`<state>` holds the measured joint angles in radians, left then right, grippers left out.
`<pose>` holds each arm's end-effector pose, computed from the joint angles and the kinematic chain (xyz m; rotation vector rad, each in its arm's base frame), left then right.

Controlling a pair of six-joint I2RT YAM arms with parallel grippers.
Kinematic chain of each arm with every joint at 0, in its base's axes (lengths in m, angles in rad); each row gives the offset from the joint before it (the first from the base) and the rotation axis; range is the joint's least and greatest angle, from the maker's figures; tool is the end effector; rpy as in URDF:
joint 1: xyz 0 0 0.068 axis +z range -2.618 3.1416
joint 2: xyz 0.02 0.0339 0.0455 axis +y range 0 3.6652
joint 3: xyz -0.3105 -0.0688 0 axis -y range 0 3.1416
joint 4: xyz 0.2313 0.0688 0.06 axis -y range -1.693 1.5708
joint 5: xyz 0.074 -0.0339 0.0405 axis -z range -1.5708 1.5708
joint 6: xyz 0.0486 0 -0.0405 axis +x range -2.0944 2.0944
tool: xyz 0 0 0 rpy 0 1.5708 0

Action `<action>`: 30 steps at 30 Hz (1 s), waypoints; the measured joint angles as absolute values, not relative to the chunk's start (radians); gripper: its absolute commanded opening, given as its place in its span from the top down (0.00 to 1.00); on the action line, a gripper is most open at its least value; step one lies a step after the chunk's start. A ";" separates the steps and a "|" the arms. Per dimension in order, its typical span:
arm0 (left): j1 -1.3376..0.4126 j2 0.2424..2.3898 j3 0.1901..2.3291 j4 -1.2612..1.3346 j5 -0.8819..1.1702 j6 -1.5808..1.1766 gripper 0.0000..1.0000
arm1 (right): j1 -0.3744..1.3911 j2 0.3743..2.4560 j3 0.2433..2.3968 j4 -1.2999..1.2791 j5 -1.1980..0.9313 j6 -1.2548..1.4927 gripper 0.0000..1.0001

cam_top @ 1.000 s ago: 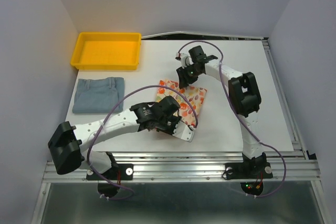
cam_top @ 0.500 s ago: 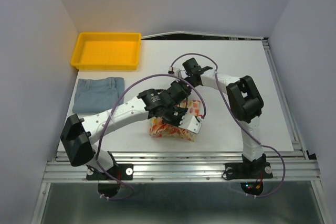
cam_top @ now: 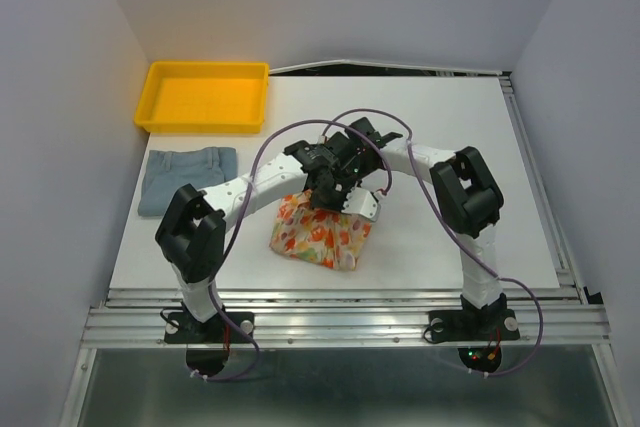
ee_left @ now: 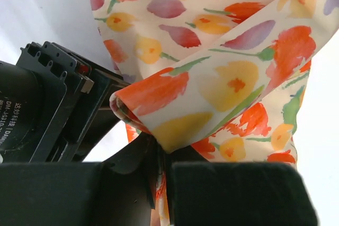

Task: Fold and stack the skirts
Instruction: Fold the skirt

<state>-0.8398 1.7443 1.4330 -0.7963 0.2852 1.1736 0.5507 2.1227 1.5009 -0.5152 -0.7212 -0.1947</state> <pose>0.2342 -0.2817 0.2977 2.2677 1.3294 -0.2690 0.3686 0.2640 0.1917 -1.1675 2.3827 1.0845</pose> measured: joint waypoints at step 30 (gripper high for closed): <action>-0.756 1.497 1.383 -0.498 0.289 1.052 0.32 | 0.525 2.154 1.587 -0.538 -0.668 -0.194 0.55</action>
<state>-0.7559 1.4967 1.3830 -0.4976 0.2893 1.0519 0.5247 2.1540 1.5871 -0.5385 -0.6682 -0.1944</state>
